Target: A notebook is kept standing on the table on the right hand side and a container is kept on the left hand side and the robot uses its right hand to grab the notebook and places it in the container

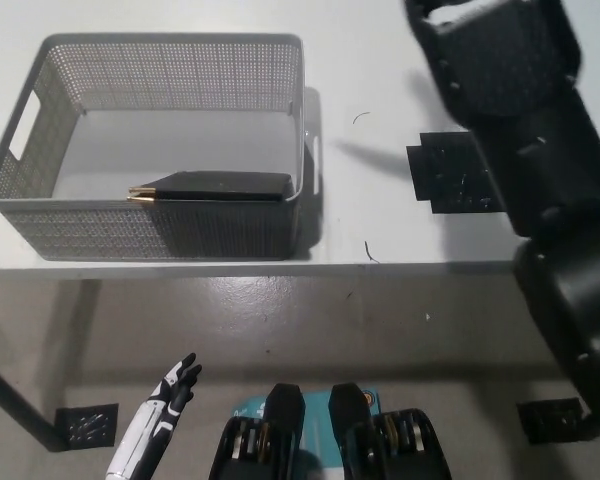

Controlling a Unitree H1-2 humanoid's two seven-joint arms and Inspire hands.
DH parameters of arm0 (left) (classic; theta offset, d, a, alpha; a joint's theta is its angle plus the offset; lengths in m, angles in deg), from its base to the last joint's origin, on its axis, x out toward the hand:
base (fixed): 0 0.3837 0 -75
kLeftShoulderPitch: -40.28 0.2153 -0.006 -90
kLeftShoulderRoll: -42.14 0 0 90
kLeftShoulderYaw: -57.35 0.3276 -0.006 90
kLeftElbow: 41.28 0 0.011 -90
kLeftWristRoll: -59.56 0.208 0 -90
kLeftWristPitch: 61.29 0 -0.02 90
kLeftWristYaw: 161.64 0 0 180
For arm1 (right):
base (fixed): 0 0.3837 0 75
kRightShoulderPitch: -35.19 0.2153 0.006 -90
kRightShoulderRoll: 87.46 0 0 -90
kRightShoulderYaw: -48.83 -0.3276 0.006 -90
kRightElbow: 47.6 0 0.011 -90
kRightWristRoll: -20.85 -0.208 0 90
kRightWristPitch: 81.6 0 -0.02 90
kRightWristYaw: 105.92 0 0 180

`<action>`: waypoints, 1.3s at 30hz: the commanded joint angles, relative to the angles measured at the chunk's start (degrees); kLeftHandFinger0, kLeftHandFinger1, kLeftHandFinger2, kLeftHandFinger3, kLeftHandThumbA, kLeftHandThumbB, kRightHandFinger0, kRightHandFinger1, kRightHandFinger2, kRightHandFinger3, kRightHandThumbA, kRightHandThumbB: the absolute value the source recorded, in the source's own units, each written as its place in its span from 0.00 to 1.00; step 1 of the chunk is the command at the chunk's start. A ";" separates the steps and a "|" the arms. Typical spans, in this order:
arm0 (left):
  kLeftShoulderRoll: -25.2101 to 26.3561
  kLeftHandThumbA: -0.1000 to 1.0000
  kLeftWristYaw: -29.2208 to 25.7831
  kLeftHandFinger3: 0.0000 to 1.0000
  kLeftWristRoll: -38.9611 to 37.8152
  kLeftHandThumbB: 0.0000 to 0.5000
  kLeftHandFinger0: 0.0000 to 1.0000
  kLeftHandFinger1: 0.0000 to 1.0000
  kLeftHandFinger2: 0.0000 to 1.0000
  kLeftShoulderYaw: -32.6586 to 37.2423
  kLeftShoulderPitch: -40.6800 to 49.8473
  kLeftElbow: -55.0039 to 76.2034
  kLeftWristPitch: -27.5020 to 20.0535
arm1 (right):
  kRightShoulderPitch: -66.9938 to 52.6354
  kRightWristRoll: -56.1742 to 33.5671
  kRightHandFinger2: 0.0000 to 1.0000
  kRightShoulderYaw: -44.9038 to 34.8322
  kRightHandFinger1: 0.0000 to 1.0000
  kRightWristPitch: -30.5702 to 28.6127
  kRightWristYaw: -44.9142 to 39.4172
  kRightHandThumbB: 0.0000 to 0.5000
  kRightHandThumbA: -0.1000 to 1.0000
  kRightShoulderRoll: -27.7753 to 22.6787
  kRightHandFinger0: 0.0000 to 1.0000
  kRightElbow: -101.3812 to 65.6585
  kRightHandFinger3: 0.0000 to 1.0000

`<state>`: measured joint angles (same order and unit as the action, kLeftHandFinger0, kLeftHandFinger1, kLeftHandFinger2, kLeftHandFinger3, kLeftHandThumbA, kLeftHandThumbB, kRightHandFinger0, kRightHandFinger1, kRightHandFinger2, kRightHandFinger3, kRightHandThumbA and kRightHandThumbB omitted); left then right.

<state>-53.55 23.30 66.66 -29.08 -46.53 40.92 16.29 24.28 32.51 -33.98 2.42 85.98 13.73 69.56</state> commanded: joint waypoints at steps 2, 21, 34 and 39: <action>1.13 1.00 0.22 1.00 0.47 0.37 1.00 1.00 1.00 -0.08 0.33 1.77 -0.32 | -8.48 -9.41 1.00 -6.99 1.00 12.60 -8.51 0.90 1.00 -8.78 1.00 -40.56 1.00; 0.16 1.00 2.29 1.00 -5.04 0.44 1.00 1.00 1.00 -0.50 -0.20 1.27 -1.49 | -72.56 -11.30 1.00 2.37 1.00 -1.25 -5.47 0.92 1.00 -4.39 1.00 -71.79 1.00; 0.43 1.00 2.26 1.00 -5.10 0.41 1.00 1.00 1.00 -0.38 -0.51 1.89 -1.19 | -88.56 -12.72 1.00 3.87 1.00 -10.75 -7.96 0.75 1.00 -2.55 1.00 -48.22 1.00; 0.16 1.00 2.16 1.00 -5.31 0.40 1.00 1.00 1.00 -0.35 -0.23 2.11 -1.17 | -86.56 -16.95 1.00 2.85 1.00 -13.21 -10.74 0.72 1.00 -2.08 1.00 -37.11 1.00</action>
<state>-53.57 24.58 62.83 -29.26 -46.52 41.15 16.48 -64.55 20.73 -30.41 -4.46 78.75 11.21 28.76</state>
